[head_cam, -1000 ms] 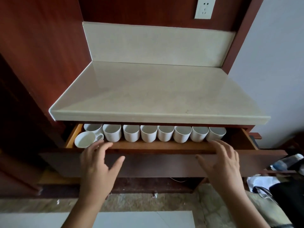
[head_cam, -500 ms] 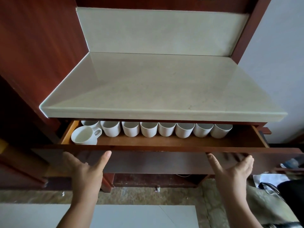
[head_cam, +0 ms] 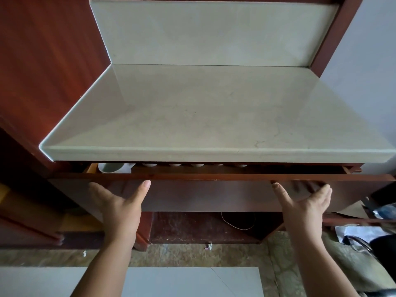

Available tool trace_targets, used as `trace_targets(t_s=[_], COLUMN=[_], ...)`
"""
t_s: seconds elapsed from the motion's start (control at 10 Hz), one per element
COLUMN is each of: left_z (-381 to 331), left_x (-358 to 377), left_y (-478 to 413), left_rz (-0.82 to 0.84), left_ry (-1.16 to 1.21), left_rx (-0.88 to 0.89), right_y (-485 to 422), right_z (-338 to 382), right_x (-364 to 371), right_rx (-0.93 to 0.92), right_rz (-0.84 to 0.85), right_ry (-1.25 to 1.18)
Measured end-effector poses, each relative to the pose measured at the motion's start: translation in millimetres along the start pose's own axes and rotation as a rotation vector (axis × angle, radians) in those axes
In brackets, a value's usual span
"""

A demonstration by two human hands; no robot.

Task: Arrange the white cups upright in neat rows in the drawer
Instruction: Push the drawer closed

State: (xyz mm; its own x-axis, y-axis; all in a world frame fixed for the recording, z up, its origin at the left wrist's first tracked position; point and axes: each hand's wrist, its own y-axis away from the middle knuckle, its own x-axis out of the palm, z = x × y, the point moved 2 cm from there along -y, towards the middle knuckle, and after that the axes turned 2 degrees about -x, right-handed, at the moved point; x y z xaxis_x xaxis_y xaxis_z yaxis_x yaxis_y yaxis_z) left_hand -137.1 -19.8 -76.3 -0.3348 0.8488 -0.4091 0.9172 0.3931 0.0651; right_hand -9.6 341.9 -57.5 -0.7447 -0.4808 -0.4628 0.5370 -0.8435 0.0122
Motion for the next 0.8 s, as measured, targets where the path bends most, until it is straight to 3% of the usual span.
trace_targets(t_s=[0.5, 0.7, 0.8], left_z=[-20, -20, -3], left_x=[31, 34, 13], left_y=[-35, -40, -39], left_rz=[0.035, 0.065, 0.176], left_ry=[0.033, -0.006, 0.006], left_rx=[0.026, 0.063, -0.025], right_y=[-36, -38, -51], right_z=[16, 14, 22], right_x=[33, 31, -7], right_rx=[0.019, -0.014, 0.02], right_rz=[-0.01, 0.11, 0.182], right_ry=[0.049, 0.066, 0.167])
